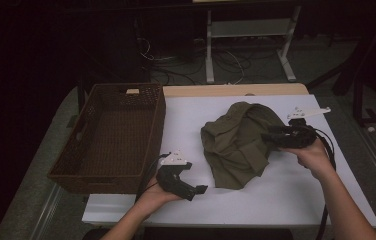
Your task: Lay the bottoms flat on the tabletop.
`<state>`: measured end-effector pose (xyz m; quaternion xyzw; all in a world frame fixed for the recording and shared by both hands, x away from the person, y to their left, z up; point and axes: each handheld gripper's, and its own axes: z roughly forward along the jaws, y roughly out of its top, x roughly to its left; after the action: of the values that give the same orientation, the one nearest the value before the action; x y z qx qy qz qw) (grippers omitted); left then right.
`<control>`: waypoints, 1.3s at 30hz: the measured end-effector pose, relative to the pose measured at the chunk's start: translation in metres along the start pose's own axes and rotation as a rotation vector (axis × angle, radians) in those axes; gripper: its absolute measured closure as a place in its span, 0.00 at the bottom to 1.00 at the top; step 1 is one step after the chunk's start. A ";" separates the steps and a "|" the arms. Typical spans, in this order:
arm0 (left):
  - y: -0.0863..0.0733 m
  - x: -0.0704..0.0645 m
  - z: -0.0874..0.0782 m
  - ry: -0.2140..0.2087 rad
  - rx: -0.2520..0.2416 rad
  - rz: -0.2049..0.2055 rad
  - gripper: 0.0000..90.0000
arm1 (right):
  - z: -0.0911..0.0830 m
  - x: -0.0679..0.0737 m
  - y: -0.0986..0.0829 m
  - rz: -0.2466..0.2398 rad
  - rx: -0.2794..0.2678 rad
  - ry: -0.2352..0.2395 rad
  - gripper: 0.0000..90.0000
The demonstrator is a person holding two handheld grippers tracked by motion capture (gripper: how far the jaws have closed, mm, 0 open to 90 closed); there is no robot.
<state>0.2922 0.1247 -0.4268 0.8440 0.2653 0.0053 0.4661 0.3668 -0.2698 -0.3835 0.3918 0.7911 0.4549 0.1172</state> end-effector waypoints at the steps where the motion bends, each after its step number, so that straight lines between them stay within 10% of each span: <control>1: 0.000 0.000 0.000 0.000 0.000 -0.001 0.00 | -0.001 -0.002 -0.001 0.003 -0.002 -0.002 0.59; 15: 0.000 0.000 0.000 0.000 0.002 0.001 0.00 | 0.018 -0.005 -0.010 0.019 0.060 0.116 0.45; 25: 0.000 -0.001 0.000 -0.001 0.002 0.000 0.00 | 0.030 0.005 -0.012 -0.043 0.151 0.189 0.99; 39: 0.000 0.000 0.000 -0.002 0.001 0.000 0.00 | 0.057 0.057 -0.010 -0.177 0.220 0.330 0.99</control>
<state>0.2919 0.1245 -0.4267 0.8442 0.2648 0.0045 0.4660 0.3549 -0.1958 -0.4139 0.2515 0.8758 0.4116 -0.0181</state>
